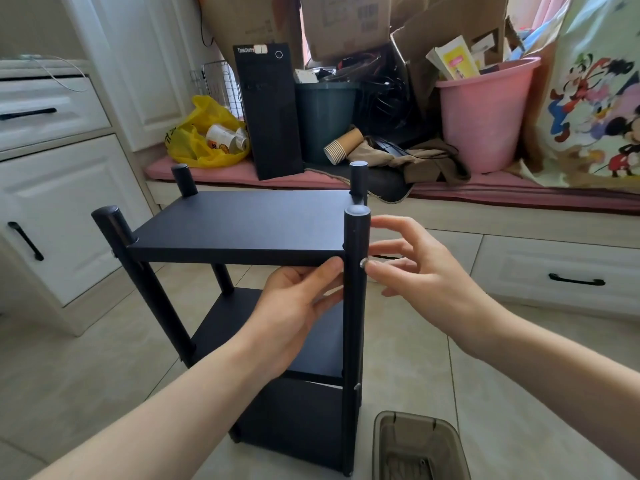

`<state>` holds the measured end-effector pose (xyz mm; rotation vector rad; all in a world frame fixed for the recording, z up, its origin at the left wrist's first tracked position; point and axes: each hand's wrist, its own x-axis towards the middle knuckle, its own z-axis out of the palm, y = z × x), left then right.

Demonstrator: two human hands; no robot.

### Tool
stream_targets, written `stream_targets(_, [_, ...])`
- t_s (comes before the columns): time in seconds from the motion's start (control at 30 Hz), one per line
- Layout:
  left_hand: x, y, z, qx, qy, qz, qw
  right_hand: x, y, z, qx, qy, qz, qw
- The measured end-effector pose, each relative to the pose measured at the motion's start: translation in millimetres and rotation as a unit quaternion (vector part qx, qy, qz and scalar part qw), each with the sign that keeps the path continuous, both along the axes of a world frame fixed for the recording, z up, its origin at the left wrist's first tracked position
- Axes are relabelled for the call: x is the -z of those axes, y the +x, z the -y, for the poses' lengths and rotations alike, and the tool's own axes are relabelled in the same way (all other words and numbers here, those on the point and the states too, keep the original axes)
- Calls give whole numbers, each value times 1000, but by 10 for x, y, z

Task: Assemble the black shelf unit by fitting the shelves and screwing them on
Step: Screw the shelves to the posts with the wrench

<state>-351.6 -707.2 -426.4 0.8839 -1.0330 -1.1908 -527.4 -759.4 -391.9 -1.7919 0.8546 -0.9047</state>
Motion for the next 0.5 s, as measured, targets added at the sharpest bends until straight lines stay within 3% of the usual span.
stream_targets(0.07, [-12,-31,-40,-45,13,67,997,-23,-2,11,-45,38,15,998])
stream_targets(0.13, [-45,-60,-115,-107,-2,202,973,-28,0,21,-59,49,33,997])
stream_targets(0.23, [-111,-79,-254,-210,-100,423,876,-23,-7,41,-58,53,42,996])
stream_targets(0.4, [-311,-103,-290,-370,-288,569,676,-17,-21,74,-62,63,46,995])
stream_targets(0.47, [-345,-132,-238,-382,-271,613,636,-15,-19,86,-64,66,47,995])
stream_targets(0.5, [-350,-145,-208,-371,-243,624,644,-13,-22,90,-65,67,48,995])
